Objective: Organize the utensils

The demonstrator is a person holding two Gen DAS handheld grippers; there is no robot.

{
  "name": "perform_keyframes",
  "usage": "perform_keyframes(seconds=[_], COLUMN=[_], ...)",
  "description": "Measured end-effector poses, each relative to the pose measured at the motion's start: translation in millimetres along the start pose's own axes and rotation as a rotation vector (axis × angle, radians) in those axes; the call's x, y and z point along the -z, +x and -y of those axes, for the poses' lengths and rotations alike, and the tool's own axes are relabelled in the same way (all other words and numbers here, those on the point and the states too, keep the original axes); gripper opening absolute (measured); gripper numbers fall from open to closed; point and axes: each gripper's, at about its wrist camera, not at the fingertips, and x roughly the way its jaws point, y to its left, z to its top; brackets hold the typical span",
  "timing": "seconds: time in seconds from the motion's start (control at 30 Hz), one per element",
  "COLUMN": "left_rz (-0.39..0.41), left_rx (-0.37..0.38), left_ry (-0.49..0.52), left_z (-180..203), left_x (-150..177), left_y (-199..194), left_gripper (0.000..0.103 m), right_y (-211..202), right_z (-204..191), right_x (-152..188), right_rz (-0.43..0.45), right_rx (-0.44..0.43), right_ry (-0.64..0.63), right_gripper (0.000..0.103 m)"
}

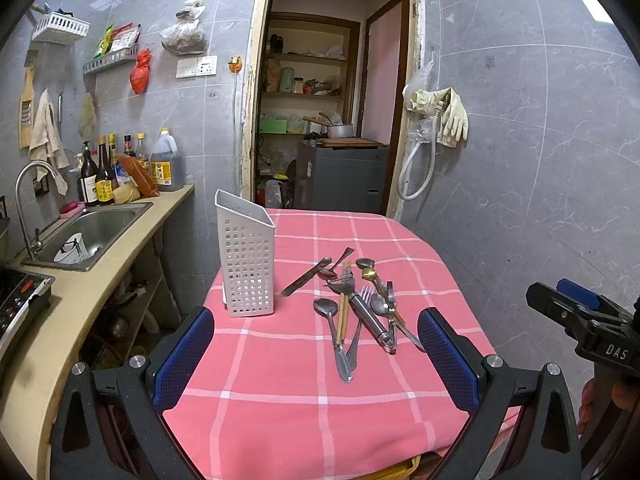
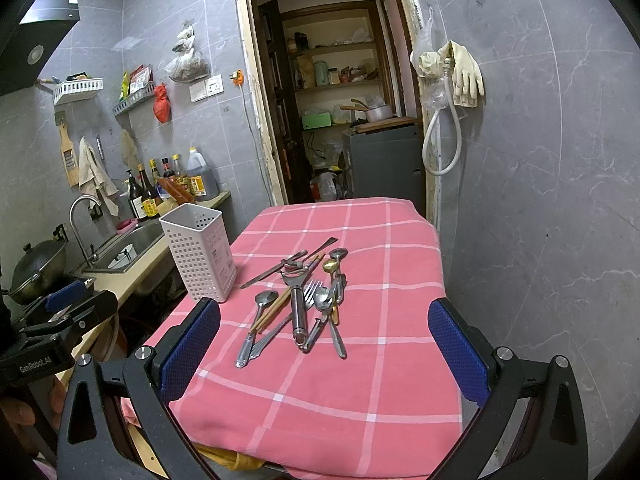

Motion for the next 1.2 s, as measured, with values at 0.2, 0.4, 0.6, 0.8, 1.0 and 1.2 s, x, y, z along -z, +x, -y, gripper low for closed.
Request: perform_keyframes(seconds=[0.2, 0.4, 0.6, 0.8, 1.0, 1.2], left_rz=[-0.002, -0.002, -0.001, -0.001, -0.001, -0.002], left_rx=[-0.001, -0.004, -0.002, -0.001, -0.001, -0.001], left_ry=[0.000, -0.002, -0.001, 0.000, 0.000, -0.001], left_z=[2.9, 4.6, 2.4, 0.9, 1.2, 1.8], left_x=[-1.0, -0.4, -0.3, -0.9, -0.9, -0.6], left_y=[-1.7, -2.0, -1.3, -0.3, 0.0, 0.4], left_gripper=[0.102, 0.102, 0.102, 0.102, 0.102, 0.102], right_y=[0.0, 0.6, 1.1, 5.4, 5.8, 8.5], right_z=[0.2, 0.1, -0.1, -1.1, -1.1, -1.6], right_x=[0.3, -0.4, -0.6, 1.0, 1.3, 1.7], right_rz=[0.000, -0.001, -0.001, -0.003, -0.004, -0.005], right_rx=[-0.001, -0.001, 0.000, 0.000, 0.001, 0.002], right_ry=[0.001, 0.001, 0.002, 0.002, 0.003, 0.004], right_gripper=[0.102, 0.102, 0.102, 0.102, 0.102, 0.102])
